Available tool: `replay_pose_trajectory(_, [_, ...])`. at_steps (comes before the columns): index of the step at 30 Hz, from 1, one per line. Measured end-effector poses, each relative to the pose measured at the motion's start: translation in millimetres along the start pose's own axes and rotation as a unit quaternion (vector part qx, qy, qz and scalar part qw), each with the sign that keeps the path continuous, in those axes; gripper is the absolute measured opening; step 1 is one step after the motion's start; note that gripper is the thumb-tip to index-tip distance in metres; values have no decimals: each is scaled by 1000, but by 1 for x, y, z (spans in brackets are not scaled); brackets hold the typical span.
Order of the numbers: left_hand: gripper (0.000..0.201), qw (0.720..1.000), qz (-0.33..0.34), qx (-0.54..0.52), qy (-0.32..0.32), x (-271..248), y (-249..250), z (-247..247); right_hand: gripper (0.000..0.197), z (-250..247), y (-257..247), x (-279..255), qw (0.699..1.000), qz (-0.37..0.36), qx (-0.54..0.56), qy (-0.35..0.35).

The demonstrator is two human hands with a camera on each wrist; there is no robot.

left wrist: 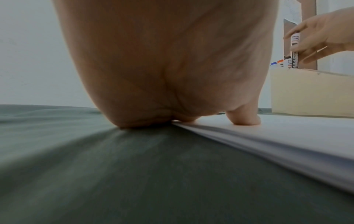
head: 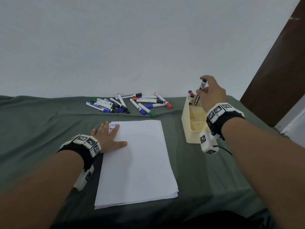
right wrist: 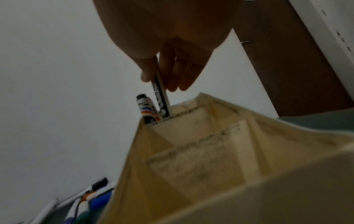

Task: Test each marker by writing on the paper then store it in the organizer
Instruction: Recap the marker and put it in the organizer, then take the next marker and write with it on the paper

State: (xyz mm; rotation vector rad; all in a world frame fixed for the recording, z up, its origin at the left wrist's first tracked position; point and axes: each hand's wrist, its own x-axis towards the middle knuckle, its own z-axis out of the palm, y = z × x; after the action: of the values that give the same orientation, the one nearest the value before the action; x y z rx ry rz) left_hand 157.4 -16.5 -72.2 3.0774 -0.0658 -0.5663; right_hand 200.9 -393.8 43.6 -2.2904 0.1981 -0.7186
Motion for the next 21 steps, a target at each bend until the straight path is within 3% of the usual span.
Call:
replay_pose_trajectory(3, [95,1000,2,2,-1,0,0,-1,24,7,8,-4,994,6,-79,-78])
replay_pose_trajectory(5, [95,1000,4,3,-2,0,0,-1,29,10,10,-7,982,-5,-144,-123])
replay_pose_trajectory(7, [95,1000,5,5,-2,-1,0,-2,37,10,5,-8,975,-25,-193,-112])
replay_pose_trajectory(10, [96,1000,6,7,-2,-1,0,-2,42,12,-14,-7,968,-85,-234,-39])
replay_pose_trajectory(12, [96,1000,5,6,-2,-2,1,-3,44,19,-34,-11,968,-150,-202,-12])
replay_pose_trajectory(14, [96,1000,5,5,-1,-3,2,-3,48,32,-55,-20,962,-215,-163,-32])
replay_pose_trajectory(17, [96,1000,8,3,-1,-5,2,-4,54,61,-77,-35,948,-246,-135,-148])
replay_pose_trajectory(21, [96,1000,10,-1,3,-6,3,-6,70,103,-77,-60,896,-190,-170,-363])
